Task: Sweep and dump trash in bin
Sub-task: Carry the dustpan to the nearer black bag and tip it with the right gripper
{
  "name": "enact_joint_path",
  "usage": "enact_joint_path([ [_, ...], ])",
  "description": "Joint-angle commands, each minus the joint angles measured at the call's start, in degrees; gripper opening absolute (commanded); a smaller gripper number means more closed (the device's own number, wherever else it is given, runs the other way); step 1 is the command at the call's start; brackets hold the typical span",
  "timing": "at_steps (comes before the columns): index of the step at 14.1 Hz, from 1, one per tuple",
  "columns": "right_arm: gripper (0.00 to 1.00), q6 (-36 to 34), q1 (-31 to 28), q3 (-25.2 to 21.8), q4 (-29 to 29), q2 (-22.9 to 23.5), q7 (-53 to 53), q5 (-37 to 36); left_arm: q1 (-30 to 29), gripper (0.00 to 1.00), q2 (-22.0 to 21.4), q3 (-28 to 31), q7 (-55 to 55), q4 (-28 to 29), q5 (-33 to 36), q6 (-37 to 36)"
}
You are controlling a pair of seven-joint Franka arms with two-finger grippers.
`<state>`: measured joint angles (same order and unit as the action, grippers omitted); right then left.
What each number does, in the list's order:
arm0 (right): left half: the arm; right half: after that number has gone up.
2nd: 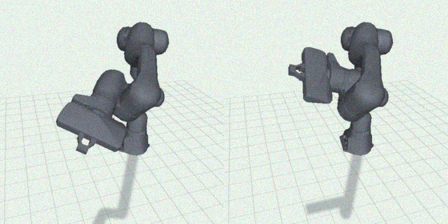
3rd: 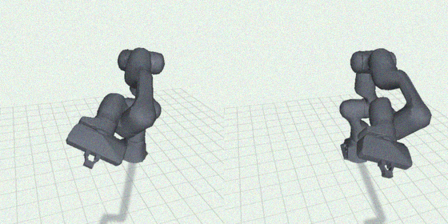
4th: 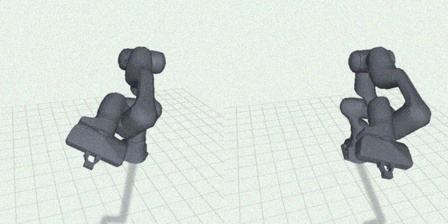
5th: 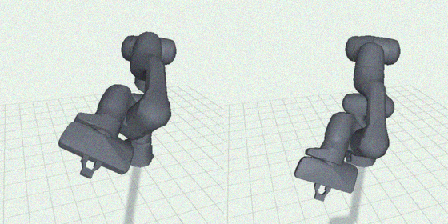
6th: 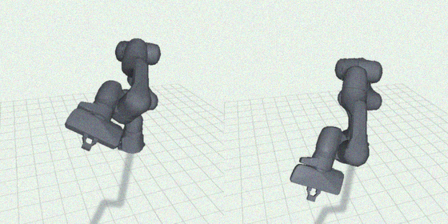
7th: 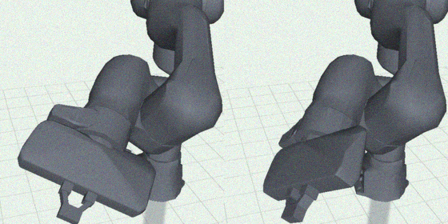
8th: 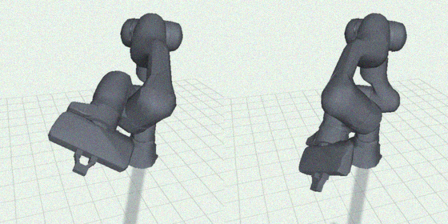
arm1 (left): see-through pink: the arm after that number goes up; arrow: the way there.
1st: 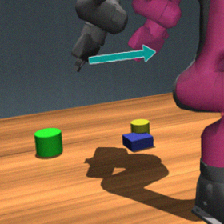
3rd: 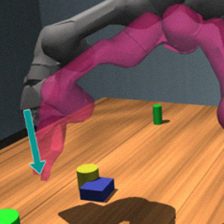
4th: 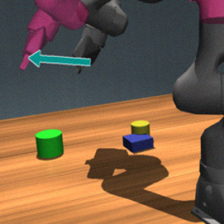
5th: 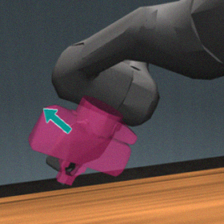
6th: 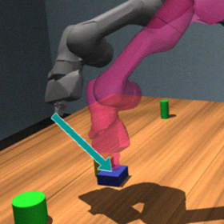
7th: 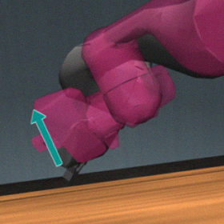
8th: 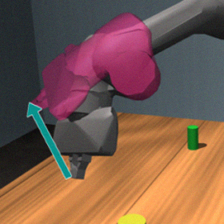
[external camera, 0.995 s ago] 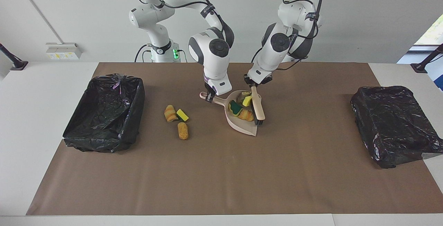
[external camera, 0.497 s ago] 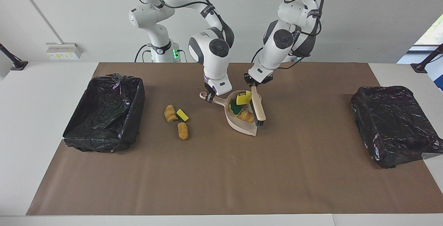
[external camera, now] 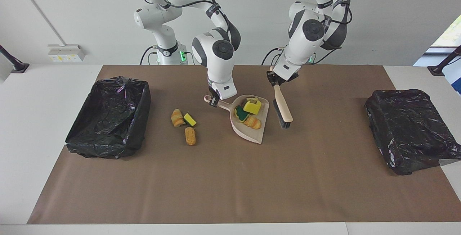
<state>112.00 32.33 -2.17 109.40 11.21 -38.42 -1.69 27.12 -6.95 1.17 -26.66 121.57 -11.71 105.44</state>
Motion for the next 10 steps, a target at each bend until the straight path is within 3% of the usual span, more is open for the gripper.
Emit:
enact_joint_path([
  [1,0.00,-4.40,-4.63,0.50,0.47,-6.62,-2.45,-0.15,-1.10,0.03,-3.85,-0.38,-1.73,1.39,2.13,-3.22],
  [5,0.00,-8.27,-13.23,0.15,-0.32,-12.95,-6.40,-0.15,-0.31,0.00,-8.23,-1.51,-6.47,5.41,2.92,-4.55],
  [8,0.00,-14.68,-23.50,-0.29,-3.21,-16.92,-14.38,-0.15,-0.31,0.00,-14.91,-6.51,-9.01,13.50,2.92,-2.09],
  [10,0.00,-20.56,-31.14,-0.46,-6.55,-17.01,-20.61,-0.15,0.21,0.00,-15.81,-12.04,-14.45,16.14,2.84,0.36],
])
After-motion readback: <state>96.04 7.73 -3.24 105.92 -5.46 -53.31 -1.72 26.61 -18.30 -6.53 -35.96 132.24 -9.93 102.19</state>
